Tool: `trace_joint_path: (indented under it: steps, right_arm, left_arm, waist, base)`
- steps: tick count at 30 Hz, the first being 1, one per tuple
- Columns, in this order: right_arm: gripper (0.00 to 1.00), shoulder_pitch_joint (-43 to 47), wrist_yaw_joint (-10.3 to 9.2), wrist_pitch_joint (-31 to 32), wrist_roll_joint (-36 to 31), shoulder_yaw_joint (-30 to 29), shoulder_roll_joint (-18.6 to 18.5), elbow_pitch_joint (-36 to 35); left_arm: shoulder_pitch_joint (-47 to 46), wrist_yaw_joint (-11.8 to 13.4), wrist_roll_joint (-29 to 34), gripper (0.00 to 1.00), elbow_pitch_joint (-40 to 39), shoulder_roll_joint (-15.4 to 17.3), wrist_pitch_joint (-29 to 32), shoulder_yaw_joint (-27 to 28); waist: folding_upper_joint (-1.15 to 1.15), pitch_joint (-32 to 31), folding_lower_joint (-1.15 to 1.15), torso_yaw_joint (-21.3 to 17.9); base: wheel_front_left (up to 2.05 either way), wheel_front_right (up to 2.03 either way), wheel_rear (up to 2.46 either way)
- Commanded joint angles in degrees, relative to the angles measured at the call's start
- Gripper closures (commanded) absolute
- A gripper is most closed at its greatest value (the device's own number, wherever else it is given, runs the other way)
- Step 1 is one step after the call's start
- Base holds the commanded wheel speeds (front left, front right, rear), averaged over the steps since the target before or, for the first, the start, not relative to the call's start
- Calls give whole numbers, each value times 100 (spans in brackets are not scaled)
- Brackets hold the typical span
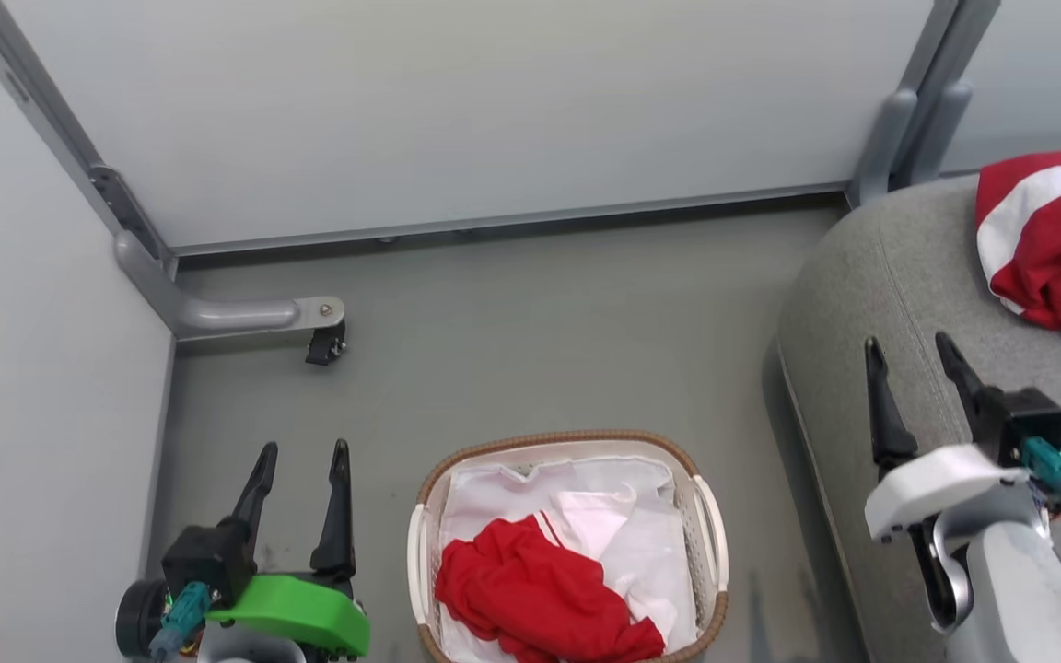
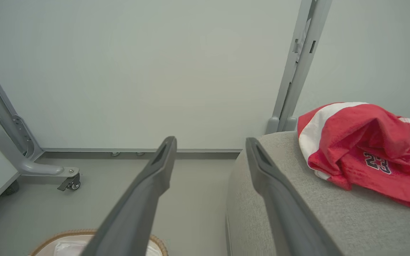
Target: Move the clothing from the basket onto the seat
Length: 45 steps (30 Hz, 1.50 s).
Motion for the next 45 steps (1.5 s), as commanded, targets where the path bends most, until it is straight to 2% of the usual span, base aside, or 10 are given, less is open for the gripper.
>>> trace_joint_path:
  steps: [1,18,45]
  right_arm:
    - [0,166,-8,-28,108,29,-24,-12]
    - [0,957,-8,-28,739,524,-25,-68]
    - [0,948,-8,-28,769,491,-24,-155]
  left_arm:
    - [115,-22,21,0,6,2,-5,34]
    - [475,-70,-109,0,134,-24,-5,83]
    - [327,-90,-14,0,189,-24,-5,-57]
  waist:
    - [0,-171,0,146]
    - [0,-386,0,199]
    - [0,-264,0,200]
  base:
    - [0,0,0]
    - [0,0,0]
    - [0,0,0]
